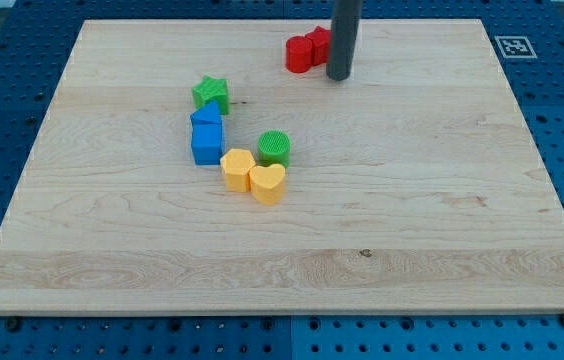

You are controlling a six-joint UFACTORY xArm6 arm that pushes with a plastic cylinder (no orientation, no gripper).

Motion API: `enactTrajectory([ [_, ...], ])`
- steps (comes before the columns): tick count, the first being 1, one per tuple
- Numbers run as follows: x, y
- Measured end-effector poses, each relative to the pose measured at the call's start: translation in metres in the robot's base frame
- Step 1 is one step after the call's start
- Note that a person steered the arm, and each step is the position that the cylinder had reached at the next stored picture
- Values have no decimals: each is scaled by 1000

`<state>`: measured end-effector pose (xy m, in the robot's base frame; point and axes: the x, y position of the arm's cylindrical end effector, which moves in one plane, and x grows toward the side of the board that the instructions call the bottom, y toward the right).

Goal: Slightly adjust the red blocks up

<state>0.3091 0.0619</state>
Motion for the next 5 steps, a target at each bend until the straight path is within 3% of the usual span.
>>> enactTrajectory([
  [5,-9,-34],
])
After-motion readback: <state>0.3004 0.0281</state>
